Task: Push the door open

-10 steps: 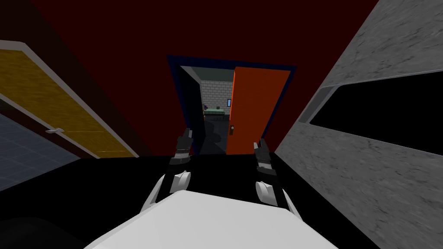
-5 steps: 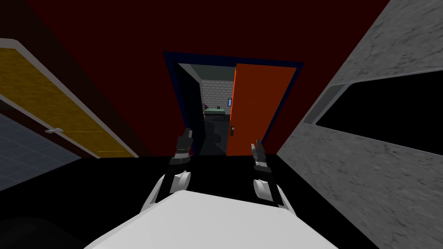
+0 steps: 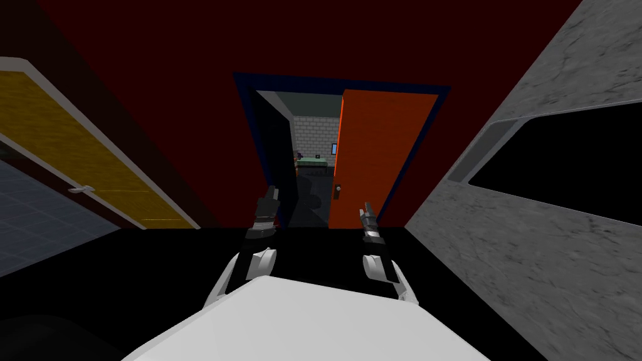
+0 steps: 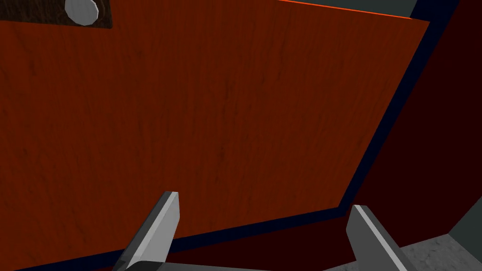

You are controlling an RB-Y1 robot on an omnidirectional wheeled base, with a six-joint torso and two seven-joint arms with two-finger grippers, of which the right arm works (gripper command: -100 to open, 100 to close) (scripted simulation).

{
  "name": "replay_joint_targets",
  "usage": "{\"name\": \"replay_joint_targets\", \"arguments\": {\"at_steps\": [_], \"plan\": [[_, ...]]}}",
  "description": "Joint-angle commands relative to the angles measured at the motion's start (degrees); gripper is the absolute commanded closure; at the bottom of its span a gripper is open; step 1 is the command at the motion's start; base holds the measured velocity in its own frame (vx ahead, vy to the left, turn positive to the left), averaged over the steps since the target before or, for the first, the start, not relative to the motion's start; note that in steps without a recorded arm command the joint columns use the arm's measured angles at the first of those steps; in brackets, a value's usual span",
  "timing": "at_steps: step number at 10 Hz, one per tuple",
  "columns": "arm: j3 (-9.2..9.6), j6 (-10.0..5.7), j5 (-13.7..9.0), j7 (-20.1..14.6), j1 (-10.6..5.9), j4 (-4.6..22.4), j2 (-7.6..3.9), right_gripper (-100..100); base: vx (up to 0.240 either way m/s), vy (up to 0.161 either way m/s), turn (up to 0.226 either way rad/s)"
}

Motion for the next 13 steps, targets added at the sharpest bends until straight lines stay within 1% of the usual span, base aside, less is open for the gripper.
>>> {"name": "replay_joint_targets", "arguments": {"at_steps": [1,6,7,8,13], "plan": [[-0.19,0.34,0.1,0.0,-1.62,2.9,0.08,-100,0.106,-0.022,0.035],[-0.68,2.17,0.5,0.2,-6.61,11.5,0.72,-100,0.101,-0.022,0.035],[-0.78,2.52,0.6,0.3,-7.59,12.9,0.87,-100,0.086,-0.026,0.031],[-0.78,2.52,0.6,0.3,-7.59,13.2,0.87,-100,0.055,-0.017,0.010],[-1.23,4.17,1.0,0.5,-12.10,20.7,1.88,-100,0.085,-0.015,0.028]]}}
